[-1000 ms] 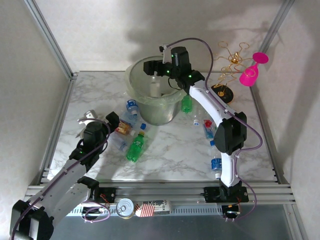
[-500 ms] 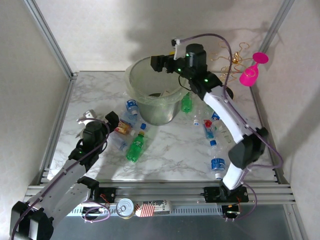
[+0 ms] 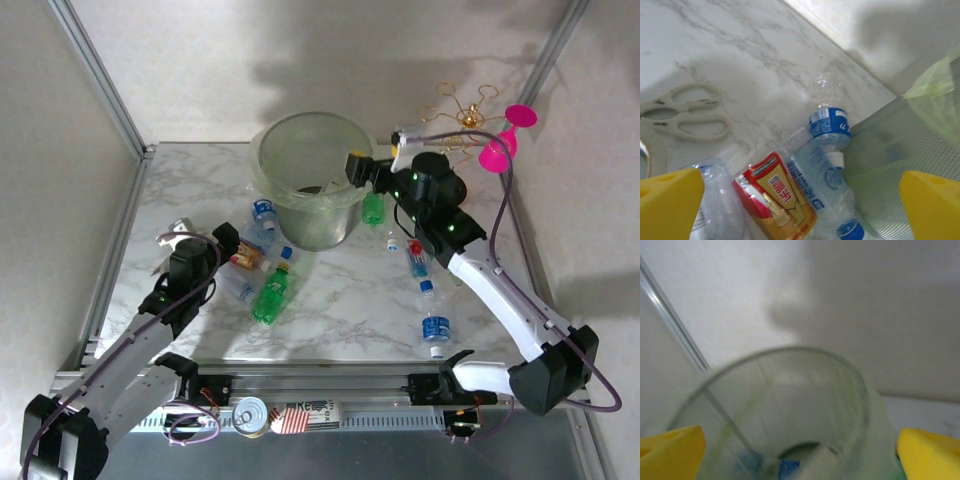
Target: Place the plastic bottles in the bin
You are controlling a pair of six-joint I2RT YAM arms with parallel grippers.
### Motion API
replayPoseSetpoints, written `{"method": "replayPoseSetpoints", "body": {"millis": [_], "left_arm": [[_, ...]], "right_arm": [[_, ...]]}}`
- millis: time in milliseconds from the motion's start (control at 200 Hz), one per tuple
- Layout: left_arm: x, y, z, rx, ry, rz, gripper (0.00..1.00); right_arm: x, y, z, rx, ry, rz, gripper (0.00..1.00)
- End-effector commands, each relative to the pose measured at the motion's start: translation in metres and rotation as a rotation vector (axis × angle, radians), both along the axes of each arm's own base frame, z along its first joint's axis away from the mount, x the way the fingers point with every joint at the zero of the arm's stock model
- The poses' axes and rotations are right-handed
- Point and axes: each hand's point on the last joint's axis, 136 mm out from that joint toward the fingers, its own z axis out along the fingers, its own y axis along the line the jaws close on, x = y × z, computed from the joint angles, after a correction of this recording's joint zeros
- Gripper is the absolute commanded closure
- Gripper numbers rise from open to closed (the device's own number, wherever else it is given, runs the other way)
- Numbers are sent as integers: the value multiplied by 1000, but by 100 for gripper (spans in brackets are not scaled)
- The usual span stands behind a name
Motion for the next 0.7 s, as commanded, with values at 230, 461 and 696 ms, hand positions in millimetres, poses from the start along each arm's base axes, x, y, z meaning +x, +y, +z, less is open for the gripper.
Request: {"method": "replayPoseSetpoints", "body": {"millis": [230,461,696], "left_arm": [[-26,4,-58,-11,195,3,0],[-41,5,-95,-25,299,10,0],[-43,7,-111,-36,306,27,1]], "right_arm": [[-16,-44,-85,-3,144,-190,1],[-14,-50,-105,-39,183,-224,1],[-10,-51,-101,-35,159,-230,1]]}}
